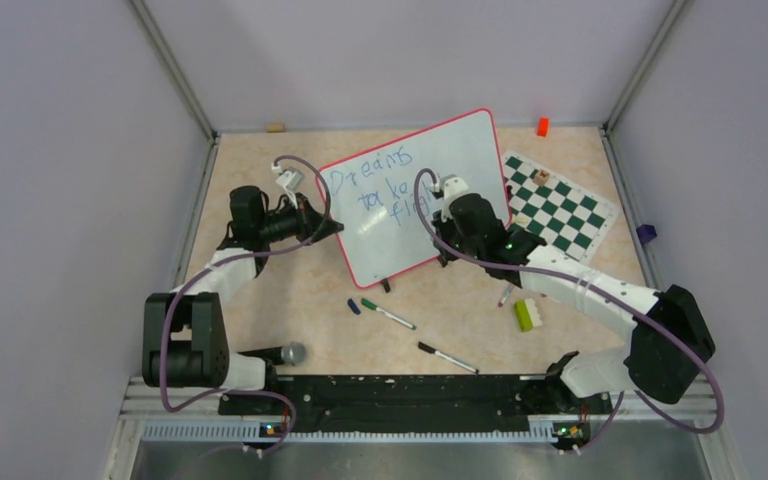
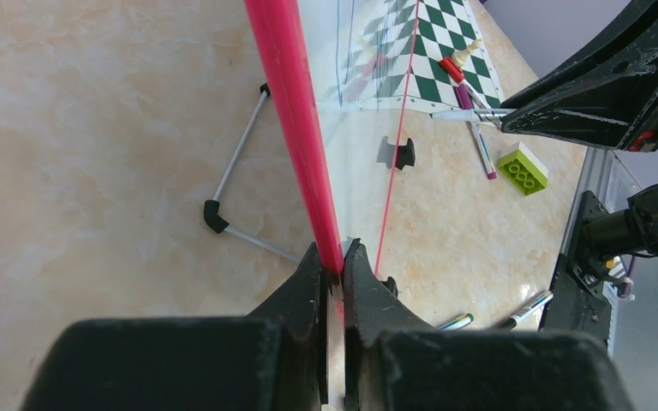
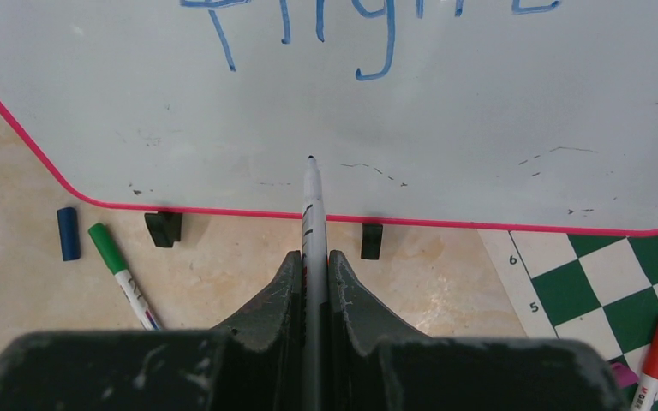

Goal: Write a sentence on the whiteboard

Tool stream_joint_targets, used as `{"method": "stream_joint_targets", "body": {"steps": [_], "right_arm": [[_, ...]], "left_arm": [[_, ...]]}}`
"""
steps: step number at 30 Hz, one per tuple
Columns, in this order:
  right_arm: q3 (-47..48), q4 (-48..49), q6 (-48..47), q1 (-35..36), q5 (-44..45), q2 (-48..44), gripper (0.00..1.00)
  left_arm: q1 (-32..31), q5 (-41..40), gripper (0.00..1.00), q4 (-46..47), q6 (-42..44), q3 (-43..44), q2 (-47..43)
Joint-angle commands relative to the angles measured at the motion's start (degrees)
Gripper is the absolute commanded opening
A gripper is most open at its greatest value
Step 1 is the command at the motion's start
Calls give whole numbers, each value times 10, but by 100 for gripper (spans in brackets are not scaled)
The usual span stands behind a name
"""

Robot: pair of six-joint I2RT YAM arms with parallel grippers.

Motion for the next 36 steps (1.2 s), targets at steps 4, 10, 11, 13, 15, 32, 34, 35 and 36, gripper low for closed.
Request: {"method": "stream_joint_targets", "body": {"steps": [4,10,11,13,15,32,34,35,36], "right_arm": [[45,36,-6,9,11,21,0],[50,38,-6,11,31,30,0],[51,38,-5,11,36,32,0],[52,37,-8,11,45,35,0],[52,36,-9,11,56,39,0],[64,46,-14,11,66,85,0],[63,43,-14,11,67,91,0],[62,42,-14,11,66,92,0],[61,40,-13,11,66,93,0]], "left_arm": [[-12,-46,0,-15,101,0,11],[-12,-46,0,-15,101,1,12],[-12,-46,0,-15,101,1,13],[-12,-46,0,-16,101,1,12],[-12,-46,0,-16,101,1,13],[-12,-45,0,-15,101,0,12],[-12,-45,0,-15,101,0,11],[-12,-45,0,-15,101,0,12],[-12,-45,0,-15,101,0,12]]}}
